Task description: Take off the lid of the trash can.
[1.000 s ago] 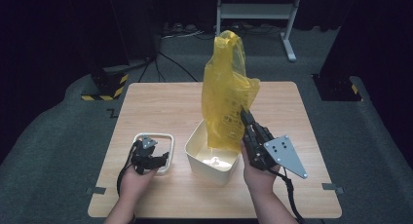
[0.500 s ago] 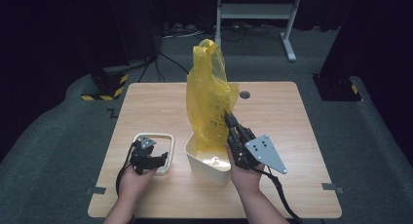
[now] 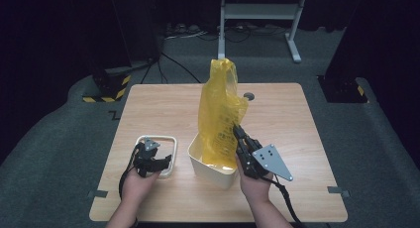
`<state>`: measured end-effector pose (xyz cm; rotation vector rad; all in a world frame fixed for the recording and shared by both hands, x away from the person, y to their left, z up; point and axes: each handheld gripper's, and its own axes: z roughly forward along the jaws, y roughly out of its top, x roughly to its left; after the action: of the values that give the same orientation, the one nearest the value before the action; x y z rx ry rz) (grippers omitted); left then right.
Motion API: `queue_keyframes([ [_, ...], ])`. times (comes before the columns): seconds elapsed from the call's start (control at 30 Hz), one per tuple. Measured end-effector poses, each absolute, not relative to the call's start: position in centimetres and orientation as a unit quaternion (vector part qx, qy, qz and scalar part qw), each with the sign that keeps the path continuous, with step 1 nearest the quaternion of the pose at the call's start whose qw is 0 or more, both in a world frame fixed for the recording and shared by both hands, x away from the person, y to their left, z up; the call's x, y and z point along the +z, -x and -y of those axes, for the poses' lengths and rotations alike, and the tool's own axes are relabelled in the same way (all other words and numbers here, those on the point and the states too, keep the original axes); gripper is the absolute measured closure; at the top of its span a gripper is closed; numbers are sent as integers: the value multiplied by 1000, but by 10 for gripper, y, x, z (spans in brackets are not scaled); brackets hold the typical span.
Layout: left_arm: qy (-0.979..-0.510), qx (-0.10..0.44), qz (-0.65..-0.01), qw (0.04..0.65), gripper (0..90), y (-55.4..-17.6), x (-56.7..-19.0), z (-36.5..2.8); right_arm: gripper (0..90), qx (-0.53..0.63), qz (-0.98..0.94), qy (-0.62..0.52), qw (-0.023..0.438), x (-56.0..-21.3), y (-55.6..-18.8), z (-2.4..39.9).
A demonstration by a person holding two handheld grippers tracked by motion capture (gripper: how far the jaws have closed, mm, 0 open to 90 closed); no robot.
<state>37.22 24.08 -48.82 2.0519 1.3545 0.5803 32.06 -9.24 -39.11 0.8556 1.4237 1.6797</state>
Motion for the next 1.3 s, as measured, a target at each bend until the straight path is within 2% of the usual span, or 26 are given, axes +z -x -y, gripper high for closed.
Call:
queue_keyframes([
  [0.43, -772, 221, -512, 304, 320, -373, -488, -240, 900, 629, -599, -313, 384, -407, -307, 107],
  [1.3, -768, 218, -513, 316, 318, -374, -485, -241, 889, 587, -655, -302, 368, -440, -295, 100],
])
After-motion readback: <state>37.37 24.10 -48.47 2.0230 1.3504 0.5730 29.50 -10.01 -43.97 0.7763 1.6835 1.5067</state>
